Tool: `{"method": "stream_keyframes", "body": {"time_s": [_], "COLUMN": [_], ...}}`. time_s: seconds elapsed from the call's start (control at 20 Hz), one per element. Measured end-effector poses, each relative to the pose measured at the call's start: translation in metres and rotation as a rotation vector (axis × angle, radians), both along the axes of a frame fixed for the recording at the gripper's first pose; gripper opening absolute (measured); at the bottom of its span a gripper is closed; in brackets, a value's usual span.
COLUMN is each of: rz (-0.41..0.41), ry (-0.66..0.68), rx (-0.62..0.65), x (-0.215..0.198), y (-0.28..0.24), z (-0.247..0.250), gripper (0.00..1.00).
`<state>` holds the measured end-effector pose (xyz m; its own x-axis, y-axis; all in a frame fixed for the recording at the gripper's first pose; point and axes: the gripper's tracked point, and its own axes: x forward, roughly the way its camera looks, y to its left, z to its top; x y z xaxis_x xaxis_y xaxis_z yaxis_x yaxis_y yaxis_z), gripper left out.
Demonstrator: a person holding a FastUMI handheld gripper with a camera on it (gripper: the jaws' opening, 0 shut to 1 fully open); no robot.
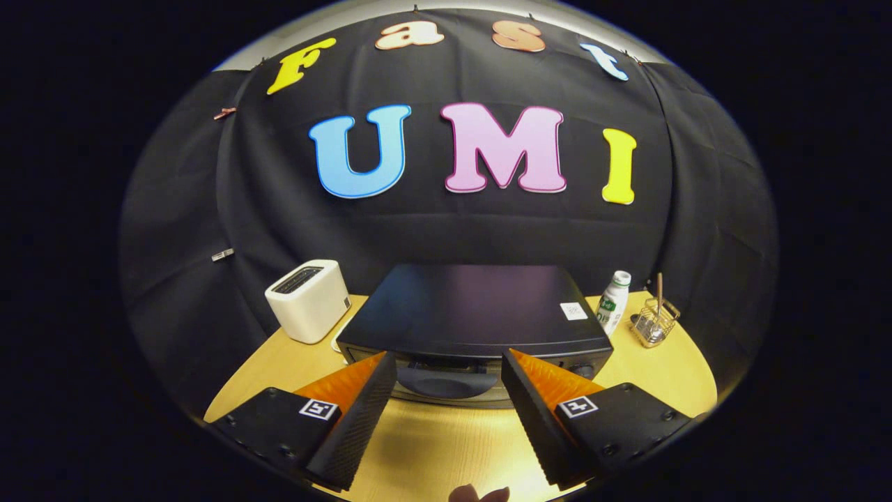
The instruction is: Open the toaster oven, put the food inside, and close the toaster oven door.
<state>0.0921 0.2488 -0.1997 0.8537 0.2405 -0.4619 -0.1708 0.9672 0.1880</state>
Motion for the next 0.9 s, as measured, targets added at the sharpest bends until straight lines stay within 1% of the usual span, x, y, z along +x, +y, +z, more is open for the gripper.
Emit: {"method": "stream_keyframes", "body": {"time_s": [0.15, 0.3, 0.35, 0.45, 0.55, 0.65, 0.75, 0.9], "rz": [0.003, -0.019, -0.029, -0.035, -0.079, -0.082, -0.095, -0.096], "ry": [0.042, 0.095, 0.058, 0.072, 0.087, 0.071, 0.084, 0.1], "rx": [-0.025, -0.032, -0.042, -0.042, -0.03, -0.062, -0.042, -0.058], "x": [0.013, 0.02, 0.028, 0.031, 0.033, 0.034, 0.029, 0.016], "y": [0.011, 0.017, 0.017, 0.022, 0.02, 0.021, 0.022, 0.019], "z": [-0.028, -0.051, -0.046, -0.05, -0.053, -0.053, -0.056, -0.06], "gripper": [0.99, 0.99, 0.99, 0.98, 0.99, 0.98, 1.0, 1.0]}}
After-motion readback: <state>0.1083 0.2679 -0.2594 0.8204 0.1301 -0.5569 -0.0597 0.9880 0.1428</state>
